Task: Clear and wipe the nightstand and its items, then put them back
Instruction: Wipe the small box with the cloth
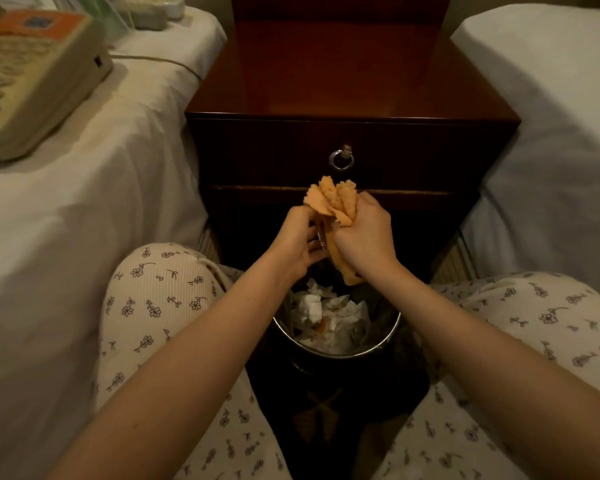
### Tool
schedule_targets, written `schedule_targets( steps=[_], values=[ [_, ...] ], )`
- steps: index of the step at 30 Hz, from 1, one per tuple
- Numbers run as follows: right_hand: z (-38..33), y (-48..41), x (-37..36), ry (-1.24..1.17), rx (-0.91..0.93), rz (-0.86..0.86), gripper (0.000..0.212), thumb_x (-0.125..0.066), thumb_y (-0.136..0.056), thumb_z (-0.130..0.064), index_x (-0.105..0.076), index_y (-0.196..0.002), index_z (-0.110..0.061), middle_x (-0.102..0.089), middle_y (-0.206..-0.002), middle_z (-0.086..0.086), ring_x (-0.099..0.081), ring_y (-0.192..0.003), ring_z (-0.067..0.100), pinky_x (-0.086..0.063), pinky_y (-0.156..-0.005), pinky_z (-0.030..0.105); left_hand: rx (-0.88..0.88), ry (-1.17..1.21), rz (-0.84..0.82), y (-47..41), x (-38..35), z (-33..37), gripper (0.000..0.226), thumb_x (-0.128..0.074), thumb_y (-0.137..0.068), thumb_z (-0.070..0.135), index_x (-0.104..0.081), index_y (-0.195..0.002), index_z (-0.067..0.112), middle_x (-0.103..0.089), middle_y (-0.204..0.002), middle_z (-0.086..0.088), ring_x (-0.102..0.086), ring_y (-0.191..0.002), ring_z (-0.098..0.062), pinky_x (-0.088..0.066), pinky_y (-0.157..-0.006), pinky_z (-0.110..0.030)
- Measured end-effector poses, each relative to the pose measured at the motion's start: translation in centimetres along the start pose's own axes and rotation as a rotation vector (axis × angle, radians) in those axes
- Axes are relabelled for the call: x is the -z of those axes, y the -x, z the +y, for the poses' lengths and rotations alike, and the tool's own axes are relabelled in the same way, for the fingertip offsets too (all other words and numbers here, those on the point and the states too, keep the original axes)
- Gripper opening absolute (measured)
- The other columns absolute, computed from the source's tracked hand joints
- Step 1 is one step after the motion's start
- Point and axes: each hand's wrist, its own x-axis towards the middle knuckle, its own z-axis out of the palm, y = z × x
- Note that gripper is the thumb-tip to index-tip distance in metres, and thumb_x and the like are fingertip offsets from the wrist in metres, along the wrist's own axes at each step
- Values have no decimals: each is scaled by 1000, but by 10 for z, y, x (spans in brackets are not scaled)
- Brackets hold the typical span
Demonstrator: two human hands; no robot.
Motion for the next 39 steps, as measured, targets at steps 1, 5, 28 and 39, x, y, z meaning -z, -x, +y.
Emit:
schedule_targets(
  steps=[1, 5, 28, 39],
  values=[
    [0, 1, 0, -4, 19, -27, 6, -57, -83, -7, -59, -88, -9, -50, -91, 4, -52, -81, 17, -39, -67, 26, 10, 28, 26, -1, 1, 1, 28, -33, -97, 22, -57, -85, 16, -58, -78, -2, -54, -73, -15, -48, -63, -28],
    [4, 3, -7, 41, 104, -66, 5, -59, -77, -2, -59, -82, -2, -50, -85, 5, -52, -77, 20, -42, -64, 32, 53, 101, 88, -4, 5, 3, 41, -27, -99, 28, -60, -79, 15, -61, -78, -5, -57, -74, -18, -48, -61, -29],
    [-2, 14, -7, -218, 112, 201, 8, -44, -72, -5, -46, -74, -12, -37, -87, -10, -42, -71, 2, -34, -60, 11, 97, 373, 60, -1, 15, 21, 16, -45, -96, 13, -54, -84, 7, -66, -56, -7, -67, -50, -20, -57, -52, -29],
    [10, -7, 4, -488, -497, 277, 31, -44, -96, -13, -54, -125, -10, -58, -107, 1, -54, -99, 15, -41, -81, 24, 10, 141, 63, 1, 15, 18, 21, -41, -98, 14, -52, -80, 11, -62, -68, -2, -58, -52, -13, -52, -59, -27]
  ],
)
